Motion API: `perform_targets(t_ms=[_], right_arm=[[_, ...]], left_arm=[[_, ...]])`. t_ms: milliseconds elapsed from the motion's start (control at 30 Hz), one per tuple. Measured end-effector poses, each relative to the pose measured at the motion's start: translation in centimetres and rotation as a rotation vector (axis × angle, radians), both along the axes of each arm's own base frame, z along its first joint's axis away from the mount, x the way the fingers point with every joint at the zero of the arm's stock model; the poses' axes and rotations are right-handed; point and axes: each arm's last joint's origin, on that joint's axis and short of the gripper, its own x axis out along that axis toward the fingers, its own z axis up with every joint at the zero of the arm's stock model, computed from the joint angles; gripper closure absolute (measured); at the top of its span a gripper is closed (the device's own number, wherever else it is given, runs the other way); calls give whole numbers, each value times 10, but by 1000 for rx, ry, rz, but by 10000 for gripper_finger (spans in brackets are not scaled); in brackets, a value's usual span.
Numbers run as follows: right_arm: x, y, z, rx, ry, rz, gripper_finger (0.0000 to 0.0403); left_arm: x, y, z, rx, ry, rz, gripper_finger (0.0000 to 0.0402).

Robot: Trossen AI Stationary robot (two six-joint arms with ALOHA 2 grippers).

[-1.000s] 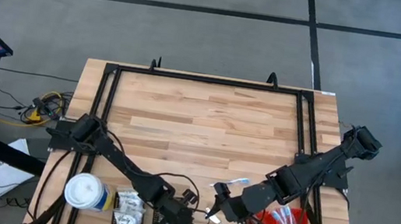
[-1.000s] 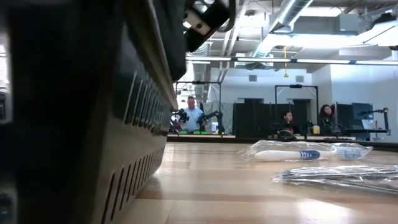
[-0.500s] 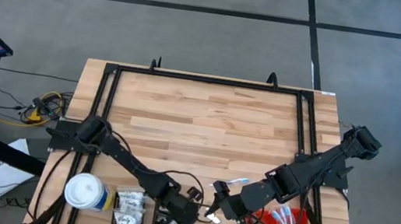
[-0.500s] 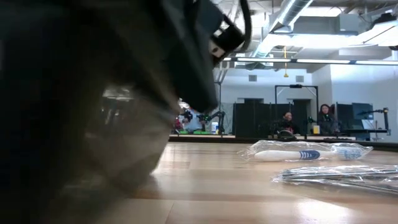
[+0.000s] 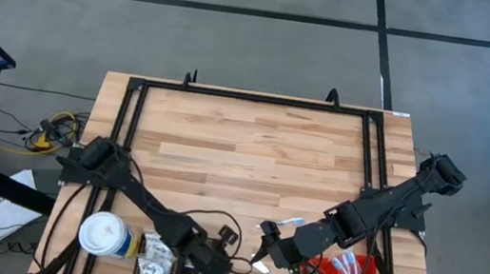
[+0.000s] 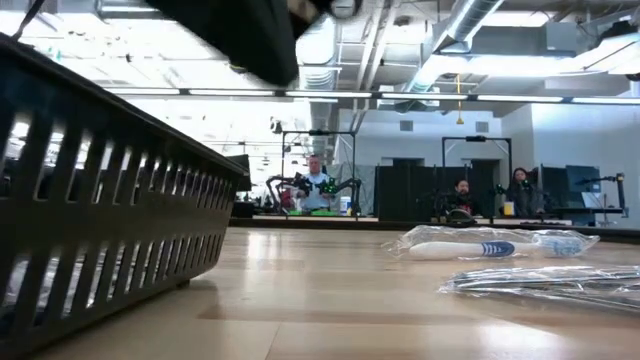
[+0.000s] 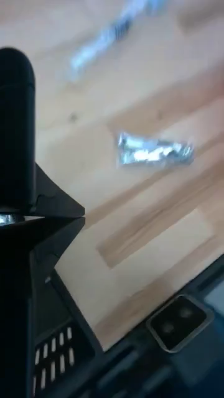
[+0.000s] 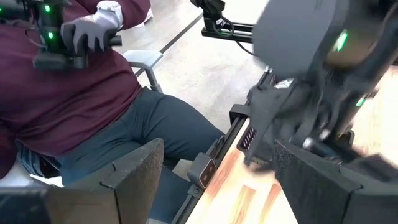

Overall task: Pick & Place Travel size toiletries
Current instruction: Adjust the black bins

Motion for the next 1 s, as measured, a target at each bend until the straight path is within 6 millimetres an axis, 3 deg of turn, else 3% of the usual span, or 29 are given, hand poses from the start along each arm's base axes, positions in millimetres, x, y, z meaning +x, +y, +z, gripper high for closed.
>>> perform_targets(t_ms=[100, 200, 533, 1000], right_arm=[[0, 0, 0, 0, 0, 0, 109], [0, 0, 0, 0, 0, 0, 109], [0, 0, 0, 2, -3, -1, 109], [2, -3, 0, 1, -3, -8, 109]], left_arm=[[-7, 8, 15, 68, -21, 78, 402], [-18, 22, 18, 153, -19, 162, 402], [-43, 74, -28, 204, 121, 360, 402], [-56, 55, -37, 70, 184, 320, 401]])
